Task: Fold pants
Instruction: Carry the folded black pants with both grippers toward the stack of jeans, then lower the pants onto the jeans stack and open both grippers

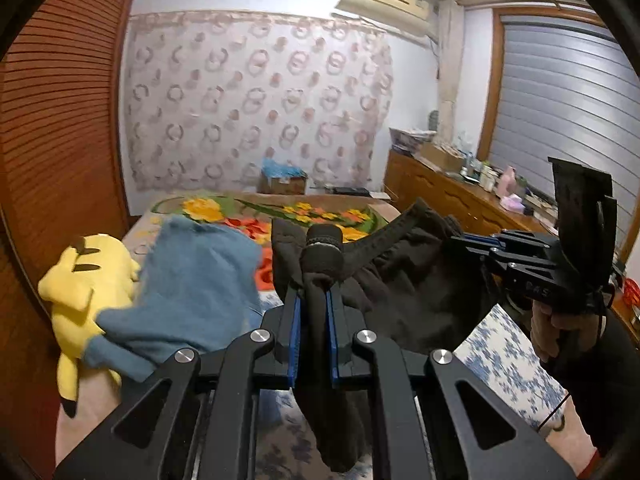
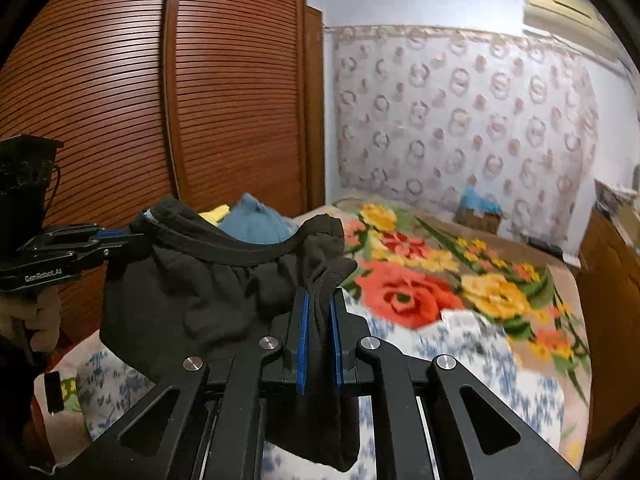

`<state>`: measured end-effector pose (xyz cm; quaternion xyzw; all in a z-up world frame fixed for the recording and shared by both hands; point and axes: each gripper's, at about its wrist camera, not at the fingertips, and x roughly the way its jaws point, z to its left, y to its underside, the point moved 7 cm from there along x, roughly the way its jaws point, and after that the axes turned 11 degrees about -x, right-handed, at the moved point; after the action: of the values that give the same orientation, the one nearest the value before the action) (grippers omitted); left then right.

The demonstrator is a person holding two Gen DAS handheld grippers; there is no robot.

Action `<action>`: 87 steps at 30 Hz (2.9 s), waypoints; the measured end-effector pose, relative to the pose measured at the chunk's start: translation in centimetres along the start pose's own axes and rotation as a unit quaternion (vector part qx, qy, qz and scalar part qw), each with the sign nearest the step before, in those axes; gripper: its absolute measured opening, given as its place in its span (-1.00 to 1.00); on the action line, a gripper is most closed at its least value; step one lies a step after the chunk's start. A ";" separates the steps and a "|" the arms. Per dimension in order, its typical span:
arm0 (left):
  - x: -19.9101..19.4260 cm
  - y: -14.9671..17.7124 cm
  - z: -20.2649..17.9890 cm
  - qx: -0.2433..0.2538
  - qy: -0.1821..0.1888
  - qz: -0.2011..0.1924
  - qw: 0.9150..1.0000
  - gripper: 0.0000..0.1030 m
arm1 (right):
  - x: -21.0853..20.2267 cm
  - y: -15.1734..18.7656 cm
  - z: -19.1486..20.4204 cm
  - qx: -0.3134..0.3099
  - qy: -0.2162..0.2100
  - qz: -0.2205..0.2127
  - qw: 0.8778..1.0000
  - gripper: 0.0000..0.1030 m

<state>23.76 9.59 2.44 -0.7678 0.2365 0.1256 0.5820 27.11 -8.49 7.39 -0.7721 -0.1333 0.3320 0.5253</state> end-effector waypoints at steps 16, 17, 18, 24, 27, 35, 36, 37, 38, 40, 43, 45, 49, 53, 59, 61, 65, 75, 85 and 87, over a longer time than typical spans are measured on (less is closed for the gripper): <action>0.5 -2.5 6.9 -0.055 -0.077 -0.030 0.995 -0.76 | 12.3 -5.8 -1.6 -0.071 -0.049 -0.030 0.996 -0.81; 0.5 -2.4 7.5 -0.062 -0.083 -0.031 0.994 -0.76 | 13.1 -5.9 -1.6 -0.074 -0.052 -0.028 0.995 -0.81; 0.5 -2.2 8.0 -0.069 -0.088 -0.031 0.993 -0.76 | 14.2 -6.1 -1.6 -0.078 -0.057 -0.027 0.995 -0.81; 0.6 -1.6 10.1 -0.106 -0.105 -0.029 0.988 -0.76 | 18.8 -7.1 -1.5 -0.094 -0.089 -0.019 0.991 -0.81; 0.7 -0.9 10.9 -0.124 -0.117 -0.023 0.985 -0.76 | 21.2 -7.4 -1.2 -0.095 -0.108 -0.015 0.989 -0.81; 1.1 0.9 12.4 -0.154 -0.125 -0.005 0.980 -0.75 | 26.3 -7.6 0.2 -0.109 -0.136 0.007 0.985 -0.81; 1.1 0.9 12.5 -0.156 -0.128 -0.003 0.979 -0.74 | 26.6 -7.5 0.3 -0.109 -0.137 0.010 0.984 -0.81; 1.1 1.0 12.8 -0.157 -0.133 0.000 0.979 -0.70 | 26.8 -7.3 0.3 -0.108 -0.139 0.016 0.984 -0.81; 1.0 1.1 12.9 -0.158 -0.139 0.003 0.978 -0.69 | 27.0 -7.2 0.1 -0.105 -0.140 0.019 0.984 -0.81; 0.9 1.1 13.0 -0.159 -0.145 0.005 0.977 -0.61 | 27.4 -7.5 -0.1 -0.099 -0.139 0.025 0.985 -0.72; 0.1 0.4 13.0 -0.153 -0.151 -0.012 0.977 -0.24 | 27.0 -8.3 -0.8 -0.084 -0.135 0.021 0.987 -0.53; -0.1 -0.3 12.7 -0.147 -0.148 -0.024 0.978 -0.07 | 26.1 -8.8 -1.2 -0.077 -0.136 0.010 0.988 -0.40; 0.2 -1.5 11.5 -0.123 -0.136 -0.031 0.983 -0.06 | 23.1 -8.6 -2.0 -0.072 -0.148 -0.007 0.986 -0.38; 1.6 -1.7 10.5 -0.095 -0.130 -0.021 0.987 -0.06 | 21.9 -7.0 -2.0 -0.068 -0.174 -0.003 0.982 -0.38; 4.1 0.4 11.3 -0.090 -0.145 0.024 0.985 -0.06 | 23.9 -5.2 -3.0 -0.062 -0.180 0.035 0.981 -0.38; 4.6 1.1 11.9 -0.094 -0.152 0.038 0.983 -0.06 | 24.8 -5.2 -3.4 -0.060 -0.171 0.043 0.982 -0.38; 5.4 2.3 12.9 -0.101 -0.160 0.054 0.980 -0.06 | 26.7 -5.1 -3.9 -0.036 -0.173 0.057 0.983 -0.38; 5.8 2.9 13.0 -0.098 -0.168 0.062 0.979 -0.06 | 26.7 -5.5 -2.9 -0.012 -0.159 0.049 0.986 -0.38; 4.0 2.7 11.8 -0.086 -0.167 0.056 0.981 0.21 | 20.6 -4.0 -1.9 0.000 -0.147 0.031 0.989 -0.38; 3.5 2.6 11.4 -0.082 -0.165 0.049 0.982 0.50 | 19.1 -3.7 -1.8 0.004 -0.143 0.027 0.989 -0.38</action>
<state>26.37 19.13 -4.64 -0.7688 0.1638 0.2980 0.5415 43.01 2.34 4.01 -0.7177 -0.1852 0.4539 0.4946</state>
